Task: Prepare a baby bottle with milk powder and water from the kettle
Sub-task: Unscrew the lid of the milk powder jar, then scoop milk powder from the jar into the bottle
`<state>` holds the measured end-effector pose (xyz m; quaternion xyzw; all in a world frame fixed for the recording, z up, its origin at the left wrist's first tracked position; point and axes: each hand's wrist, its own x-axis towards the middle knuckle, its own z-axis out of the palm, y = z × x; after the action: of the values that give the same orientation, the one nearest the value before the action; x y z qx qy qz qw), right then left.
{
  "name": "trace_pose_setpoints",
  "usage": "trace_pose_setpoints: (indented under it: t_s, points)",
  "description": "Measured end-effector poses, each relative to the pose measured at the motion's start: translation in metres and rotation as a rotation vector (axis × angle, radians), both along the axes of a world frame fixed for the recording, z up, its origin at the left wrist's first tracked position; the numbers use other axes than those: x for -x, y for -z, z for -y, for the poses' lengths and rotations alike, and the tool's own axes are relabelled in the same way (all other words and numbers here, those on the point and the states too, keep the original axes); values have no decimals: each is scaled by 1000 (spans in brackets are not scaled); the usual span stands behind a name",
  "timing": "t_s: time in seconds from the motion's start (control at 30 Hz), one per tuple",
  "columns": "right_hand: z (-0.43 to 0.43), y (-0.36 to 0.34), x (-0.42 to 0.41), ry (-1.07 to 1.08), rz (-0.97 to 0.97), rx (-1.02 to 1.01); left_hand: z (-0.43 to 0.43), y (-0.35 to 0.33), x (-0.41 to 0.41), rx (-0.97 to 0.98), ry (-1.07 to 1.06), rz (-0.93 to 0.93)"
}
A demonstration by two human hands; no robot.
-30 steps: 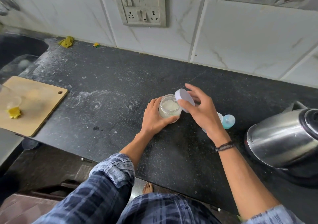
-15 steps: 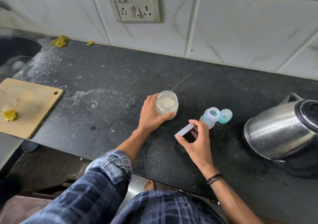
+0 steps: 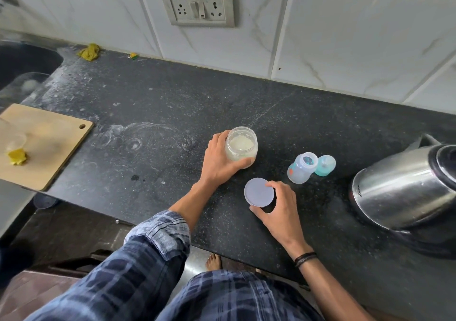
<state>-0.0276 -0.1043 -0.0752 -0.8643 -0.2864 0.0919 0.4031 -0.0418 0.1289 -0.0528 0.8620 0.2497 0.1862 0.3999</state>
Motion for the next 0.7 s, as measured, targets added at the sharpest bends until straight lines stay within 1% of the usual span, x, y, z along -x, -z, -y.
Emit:
trace_pose_setpoints:
  t_s: [0.17, 0.27, 0.4, 0.47, 0.63, 0.7]
  points:
    - [2, -19, -5, -23, 41, 18, -1, 2, -1, 0, 2, 4]
    - [-9, -51, -17, -39, 122, -27, -1, 4, 0, 8, 0, 2]
    - [-42, -104, -52, -134, 211, -62, 0, 5, 0, -1, 10, 19]
    - [-65, -129, -72, -187, 228, 38, -1, 5, 1, -7, 12, 15]
    - [-115, -159, -93, -363, 176, 463, -1, 3, 3, -19, 14, 0]
    - [-126, -160, -94, -390, 129, 544, -1, 2, 4, -19, 10, -8]
